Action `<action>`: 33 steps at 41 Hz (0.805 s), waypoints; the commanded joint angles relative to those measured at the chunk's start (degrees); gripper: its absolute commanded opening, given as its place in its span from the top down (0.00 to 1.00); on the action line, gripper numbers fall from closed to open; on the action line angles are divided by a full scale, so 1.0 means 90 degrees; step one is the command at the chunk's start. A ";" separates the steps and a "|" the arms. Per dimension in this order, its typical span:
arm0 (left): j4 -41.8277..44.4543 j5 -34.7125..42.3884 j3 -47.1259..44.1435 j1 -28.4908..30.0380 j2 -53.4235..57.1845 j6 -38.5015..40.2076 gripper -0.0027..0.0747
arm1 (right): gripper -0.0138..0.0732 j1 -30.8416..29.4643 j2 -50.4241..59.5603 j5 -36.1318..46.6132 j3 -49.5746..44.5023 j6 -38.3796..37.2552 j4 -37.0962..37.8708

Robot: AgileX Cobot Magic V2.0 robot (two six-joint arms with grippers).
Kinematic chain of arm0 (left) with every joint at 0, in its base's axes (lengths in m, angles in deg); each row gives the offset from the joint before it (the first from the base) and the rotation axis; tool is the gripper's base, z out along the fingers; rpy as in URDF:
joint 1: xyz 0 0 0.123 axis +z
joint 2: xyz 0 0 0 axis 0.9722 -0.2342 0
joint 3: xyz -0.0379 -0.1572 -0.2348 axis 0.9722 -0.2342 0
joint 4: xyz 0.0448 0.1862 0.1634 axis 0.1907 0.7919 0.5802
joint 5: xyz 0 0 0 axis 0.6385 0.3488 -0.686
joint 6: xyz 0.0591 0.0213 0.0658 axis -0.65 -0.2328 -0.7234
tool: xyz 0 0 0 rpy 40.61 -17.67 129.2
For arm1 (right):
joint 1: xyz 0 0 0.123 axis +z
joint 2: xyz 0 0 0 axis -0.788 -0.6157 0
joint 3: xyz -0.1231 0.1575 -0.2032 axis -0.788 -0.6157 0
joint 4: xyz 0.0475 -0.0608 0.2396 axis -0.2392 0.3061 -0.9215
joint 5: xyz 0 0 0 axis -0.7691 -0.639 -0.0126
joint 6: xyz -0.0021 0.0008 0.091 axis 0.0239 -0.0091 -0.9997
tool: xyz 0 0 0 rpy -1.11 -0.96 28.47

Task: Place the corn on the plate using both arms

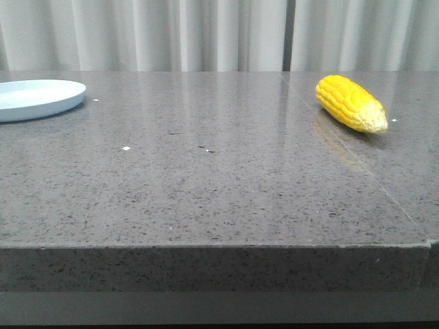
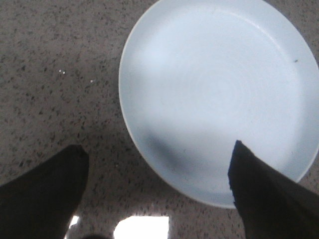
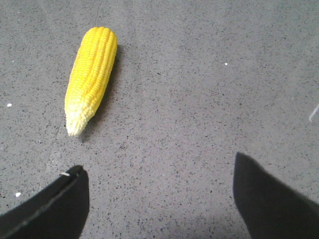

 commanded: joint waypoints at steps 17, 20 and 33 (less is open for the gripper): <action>-0.0386 0.0241 0.1536 -0.0004 -0.1163 -0.0032 0.37 | 0.14 0.0011 -0.0037 0.0481 0.0205 0.0044 -0.0024; -0.0399 0.0252 0.1628 -0.0016 -0.1283 -0.0032 0.37 | 0.14 0.0011 -0.0037 0.0481 0.0205 0.0044 -0.0024; -0.0454 -0.0023 0.1694 -0.0025 -0.1547 -0.0032 0.42 | 0.14 0.0011 -0.0037 0.0481 0.0205 0.0044 -0.0024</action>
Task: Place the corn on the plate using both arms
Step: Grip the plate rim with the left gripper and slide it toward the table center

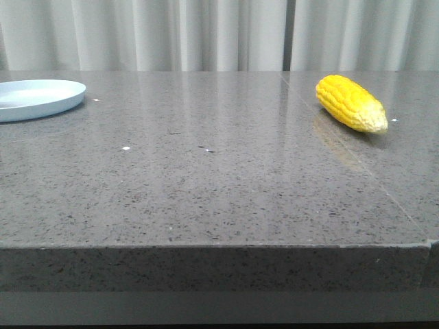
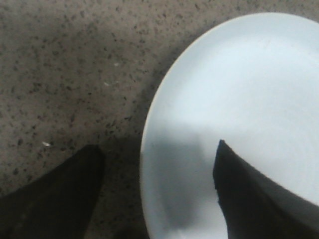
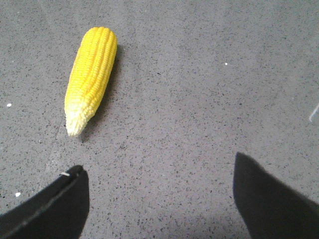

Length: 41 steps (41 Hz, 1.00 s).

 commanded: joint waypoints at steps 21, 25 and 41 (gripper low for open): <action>-0.0337 -0.0367 0.0521 -0.0025 0.0397 -0.0017 0.99 | 0.14 0.0011 -0.0037 0.0481 0.0205 0.0044 -0.0024; -0.0638 -0.0704 0.0800 -0.0029 0.0528 -0.0017 0.99 | 0.14 0.0011 -0.0037 0.0481 0.0205 0.0044 -0.0024; -0.1283 -0.1320 0.1086 -0.1155 0.1183 -0.0487 0.99 | 0.14 0.0011 -0.0037 0.0481 0.0205 0.0044 -0.0024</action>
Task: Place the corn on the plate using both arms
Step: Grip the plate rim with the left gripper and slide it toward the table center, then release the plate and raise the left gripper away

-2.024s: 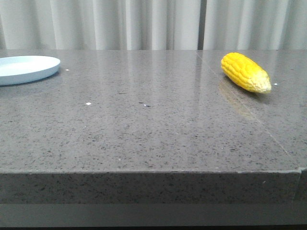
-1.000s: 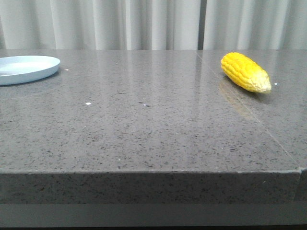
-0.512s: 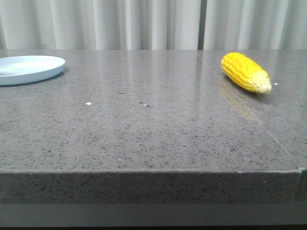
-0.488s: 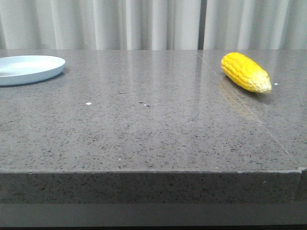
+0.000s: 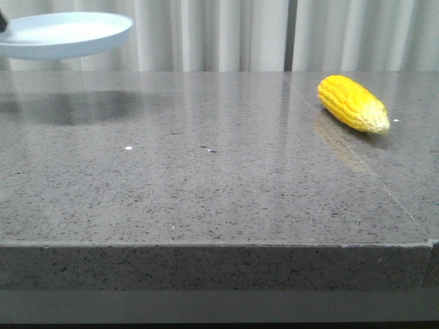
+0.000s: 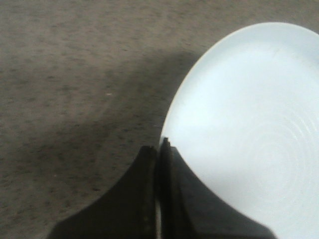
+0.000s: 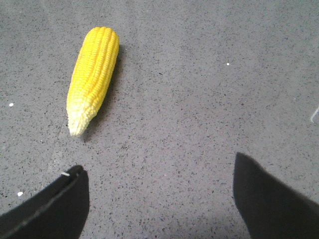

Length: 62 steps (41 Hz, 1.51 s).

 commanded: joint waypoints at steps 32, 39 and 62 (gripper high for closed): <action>0.0482 -0.0305 0.0053 -0.2655 -0.0466 -0.0076 0.99 | 0.14 0.0011 -0.0037 0.0475 0.0205 0.0044 -0.0024; 0.0482 -0.0317 0.0053 -0.2655 -0.0507 -0.0076 0.96 | 0.14 0.0011 -0.0037 0.0475 0.0205 0.0044 -0.0024; 0.2065 -0.0540 0.0270 -0.2898 0.0754 0.0473 0.37 | 0.14 0.0011 -0.0037 0.0475 0.0205 0.0044 -0.0024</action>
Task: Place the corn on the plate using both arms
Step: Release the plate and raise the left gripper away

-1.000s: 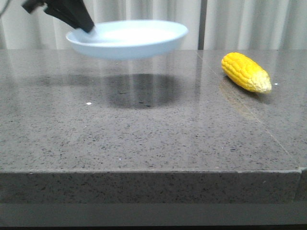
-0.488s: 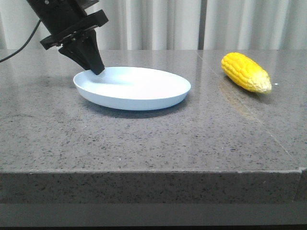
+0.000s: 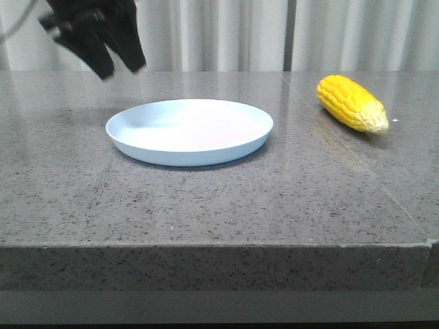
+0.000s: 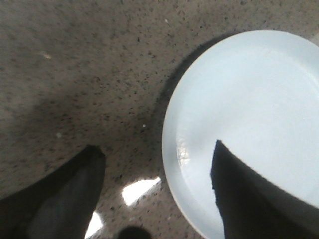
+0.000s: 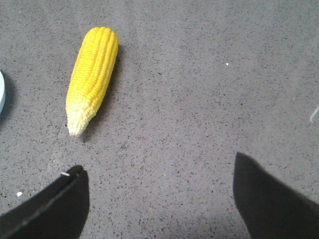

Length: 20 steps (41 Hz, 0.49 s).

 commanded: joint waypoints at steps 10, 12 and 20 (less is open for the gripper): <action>0.2139 0.0243 -0.0291 -0.1041 0.2291 0.1334 0.37 | 0.14 0.0011 -0.0037 0.0475 0.0205 0.0044 -0.0024; 0.2275 0.0403 -0.0655 -0.1230 0.2708 0.1410 0.37 | 0.14 0.0011 -0.0037 0.0475 0.0205 0.0044 -0.0024; 0.2358 0.0990 -0.2106 -0.1799 0.4148 0.1592 0.37 | 0.14 0.0011 -0.0037 0.0475 0.0205 0.0044 -0.0024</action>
